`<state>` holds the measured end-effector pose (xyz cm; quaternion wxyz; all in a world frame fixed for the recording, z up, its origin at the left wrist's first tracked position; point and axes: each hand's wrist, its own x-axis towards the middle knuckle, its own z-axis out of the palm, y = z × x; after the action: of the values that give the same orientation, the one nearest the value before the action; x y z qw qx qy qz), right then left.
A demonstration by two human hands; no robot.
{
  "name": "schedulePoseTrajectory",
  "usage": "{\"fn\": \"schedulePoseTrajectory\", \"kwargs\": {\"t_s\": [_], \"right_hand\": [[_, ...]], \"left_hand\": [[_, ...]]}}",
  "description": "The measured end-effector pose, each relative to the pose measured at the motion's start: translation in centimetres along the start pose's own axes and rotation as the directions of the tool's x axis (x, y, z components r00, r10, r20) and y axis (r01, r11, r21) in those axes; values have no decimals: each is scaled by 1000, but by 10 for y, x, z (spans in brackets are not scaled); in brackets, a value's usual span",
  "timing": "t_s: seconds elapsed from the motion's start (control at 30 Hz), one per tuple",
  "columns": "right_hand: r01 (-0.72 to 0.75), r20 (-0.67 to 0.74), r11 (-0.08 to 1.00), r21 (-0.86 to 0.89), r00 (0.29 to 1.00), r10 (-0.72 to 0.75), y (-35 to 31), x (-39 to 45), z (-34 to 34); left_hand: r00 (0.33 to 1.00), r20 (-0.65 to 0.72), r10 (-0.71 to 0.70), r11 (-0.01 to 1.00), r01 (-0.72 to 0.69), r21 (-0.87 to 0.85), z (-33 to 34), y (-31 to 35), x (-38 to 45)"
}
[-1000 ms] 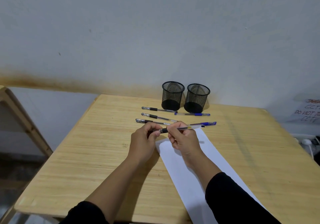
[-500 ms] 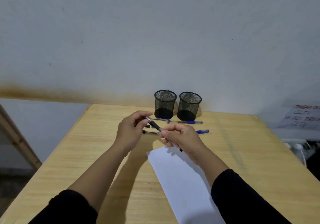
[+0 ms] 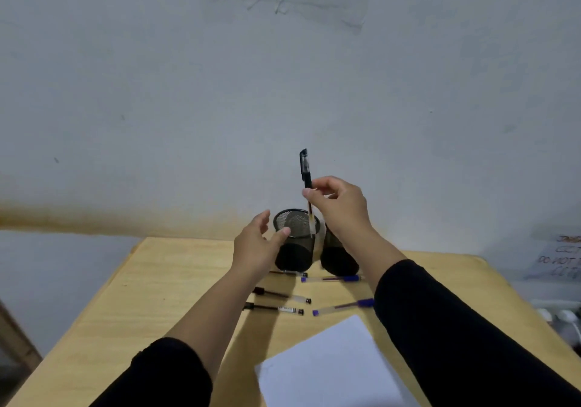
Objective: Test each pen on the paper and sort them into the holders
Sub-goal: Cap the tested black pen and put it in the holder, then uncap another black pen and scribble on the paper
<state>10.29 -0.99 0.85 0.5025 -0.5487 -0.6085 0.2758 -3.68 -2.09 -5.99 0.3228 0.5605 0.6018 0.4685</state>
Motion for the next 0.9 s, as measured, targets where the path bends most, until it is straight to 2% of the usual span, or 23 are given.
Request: {"fn": "schedulePoseTrajectory", "kwargs": {"t_s": [0.17, 0.43, 0.63, 0.77, 0.9], "right_hand": [[25, 11, 995, -94, 1000, -24, 19, 28, 13], [83, 177, 925, -370, 984, -17, 54, 39, 30], [69, 250, 887, -456, 967, 53, 57, 39, 33], [86, 197, 900, -427, 980, -1, 55, 30, 29], [186, 64, 898, -400, 982, -175, 48, -1, 25]], "left_hand": [[999, 46, -10, 1000, 9, 20, 15, -16, 19], [1000, 13, 29, 998, -28, -64, 19, -25, 22], [999, 20, 33, 996, -31, -86, 19, -24, 23], [1000, 5, -4, 999, 4, -49, 13, -25, 20], [999, -8, 35, 998, -35, 54, -6, -27, 7]]}}
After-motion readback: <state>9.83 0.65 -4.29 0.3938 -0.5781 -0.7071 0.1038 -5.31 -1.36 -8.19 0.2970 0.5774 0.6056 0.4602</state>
